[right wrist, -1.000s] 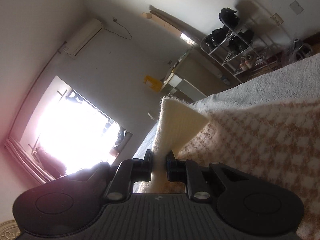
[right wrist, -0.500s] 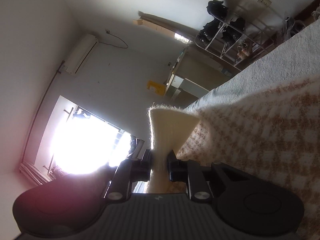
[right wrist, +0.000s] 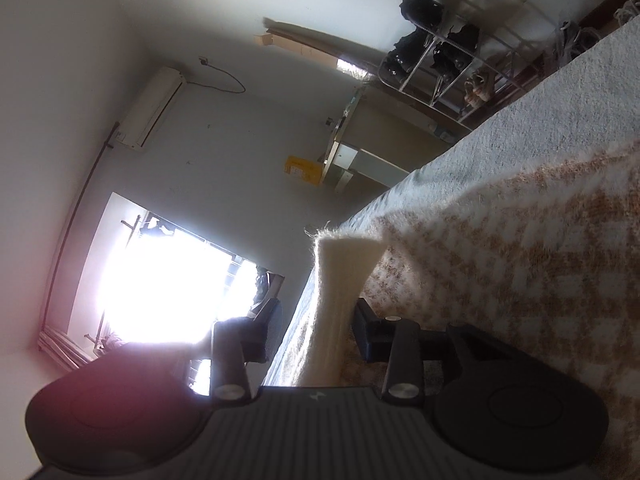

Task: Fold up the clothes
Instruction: 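Lift the sleeve cuff with the right gripper and lay it beside the fleece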

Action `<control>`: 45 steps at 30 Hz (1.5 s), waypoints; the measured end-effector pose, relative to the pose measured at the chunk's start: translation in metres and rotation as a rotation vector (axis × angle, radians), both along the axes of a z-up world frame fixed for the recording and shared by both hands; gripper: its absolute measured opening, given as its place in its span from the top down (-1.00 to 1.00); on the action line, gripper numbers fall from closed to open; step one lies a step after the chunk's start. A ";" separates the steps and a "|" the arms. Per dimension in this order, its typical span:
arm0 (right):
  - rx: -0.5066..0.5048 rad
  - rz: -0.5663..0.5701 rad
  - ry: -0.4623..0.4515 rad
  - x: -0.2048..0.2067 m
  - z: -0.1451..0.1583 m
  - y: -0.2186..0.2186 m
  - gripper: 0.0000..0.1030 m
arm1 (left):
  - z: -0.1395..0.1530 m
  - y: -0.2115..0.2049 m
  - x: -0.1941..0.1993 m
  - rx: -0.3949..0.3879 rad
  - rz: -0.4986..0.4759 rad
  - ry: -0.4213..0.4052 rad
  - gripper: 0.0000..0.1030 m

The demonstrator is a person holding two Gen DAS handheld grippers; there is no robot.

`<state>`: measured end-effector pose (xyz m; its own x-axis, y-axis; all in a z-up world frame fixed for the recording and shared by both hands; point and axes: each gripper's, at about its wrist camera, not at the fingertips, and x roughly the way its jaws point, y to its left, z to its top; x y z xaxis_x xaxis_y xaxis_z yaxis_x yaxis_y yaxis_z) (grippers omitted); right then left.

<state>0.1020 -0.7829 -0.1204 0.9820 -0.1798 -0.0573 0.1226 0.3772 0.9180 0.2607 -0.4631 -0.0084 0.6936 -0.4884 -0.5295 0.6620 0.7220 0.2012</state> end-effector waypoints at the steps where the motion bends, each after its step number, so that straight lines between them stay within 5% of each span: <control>1: 0.004 0.001 0.002 0.000 -0.001 0.000 0.20 | 0.006 0.012 0.003 -0.007 0.031 0.010 -0.10; 8: -0.004 -0.001 0.097 0.011 0.005 0.001 0.23 | 0.032 0.134 0.016 -0.091 0.240 0.182 -0.15; 14: -0.022 -0.021 0.213 0.019 0.015 0.008 0.51 | 0.015 0.250 -0.008 -0.167 0.317 0.378 -0.15; 21: -0.107 -0.043 0.292 0.022 0.067 0.037 0.82 | -0.018 0.346 -0.026 -0.339 0.377 0.439 -0.14; 24: -0.210 -0.037 0.294 0.022 0.105 0.067 0.82 | -0.023 0.354 -0.032 -0.409 0.345 0.417 -0.14; 32: -0.509 0.093 0.298 0.056 0.198 0.185 0.82 | -0.038 0.350 -0.045 -0.407 0.302 0.308 -0.30; 45: -0.703 0.395 0.222 0.129 0.233 0.375 0.82 | -0.051 0.382 -0.037 -0.628 0.253 0.386 -0.30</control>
<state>0.2308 -0.4082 0.1131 0.9593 0.1096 -0.2601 0.0111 0.9062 0.4226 0.2238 -0.0810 -0.0595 0.6471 -0.6280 -0.4324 0.4015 0.7628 -0.5069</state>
